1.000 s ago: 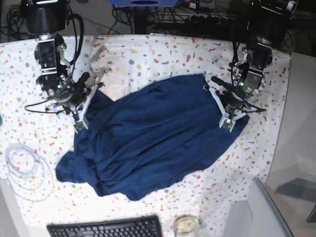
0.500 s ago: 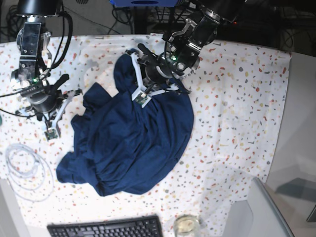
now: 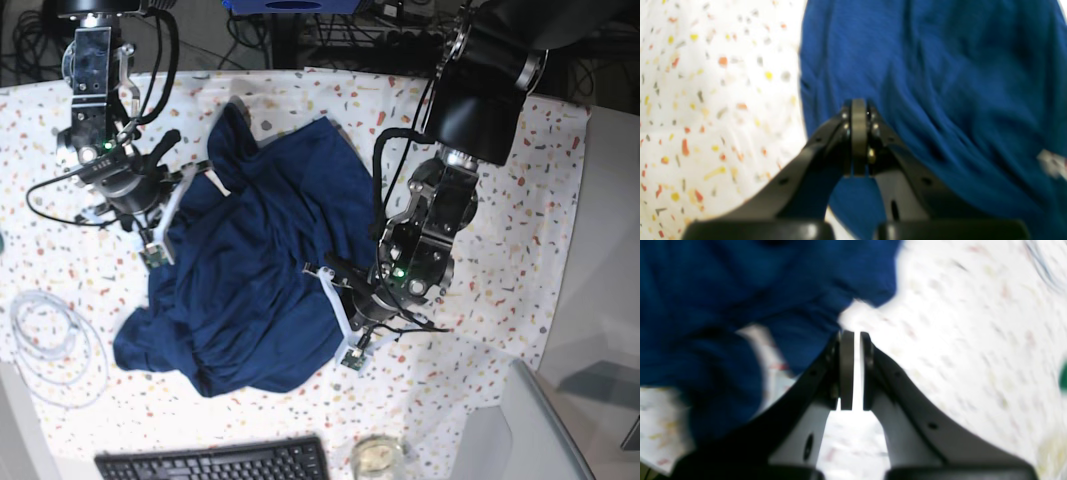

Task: Layout the t-shirt on the table in an organized manner, then fold the t-shirt properly
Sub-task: 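Pull the shirt with both grippers to spread it flat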

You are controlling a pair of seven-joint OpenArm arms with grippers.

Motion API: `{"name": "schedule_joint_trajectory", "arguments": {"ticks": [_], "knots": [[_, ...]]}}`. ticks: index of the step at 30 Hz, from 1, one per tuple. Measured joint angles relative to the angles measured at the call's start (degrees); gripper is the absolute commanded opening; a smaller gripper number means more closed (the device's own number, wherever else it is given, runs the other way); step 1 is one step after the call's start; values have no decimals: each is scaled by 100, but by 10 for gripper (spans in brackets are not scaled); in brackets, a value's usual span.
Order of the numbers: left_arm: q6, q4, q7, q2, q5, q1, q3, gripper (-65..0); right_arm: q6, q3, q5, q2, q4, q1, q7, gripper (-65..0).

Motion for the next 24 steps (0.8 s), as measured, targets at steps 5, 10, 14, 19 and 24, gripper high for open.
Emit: {"name": "schedule_joint_trajectory", "arguments": {"ticks": [5, 10, 14, 19, 24], "knots": [[-35, -1637, -1128, 345, -90, -463, 42, -650, -4, -697, 39, -63, -376, 114, 13, -618], [-22, -2780, -1676, 450, 883, -785, 20, -650, -20, -402, -26, -33, -1281, 275, 15, -618], [59, -2612, -1954, 448, 1902, -369, -50, -650, 20, 210, 94, -22, -1856, 328, 291, -618], [17, -1482, -1947, 92, 2439, 535, -44, -650, 98, 811, 164, 262, -2850, 1080, 774, -620], [146, -179, -1390, -173, 2533, 1591, -81, -650, 98, 859, 144, 680, -3521, 1672, 739, -650]]}}
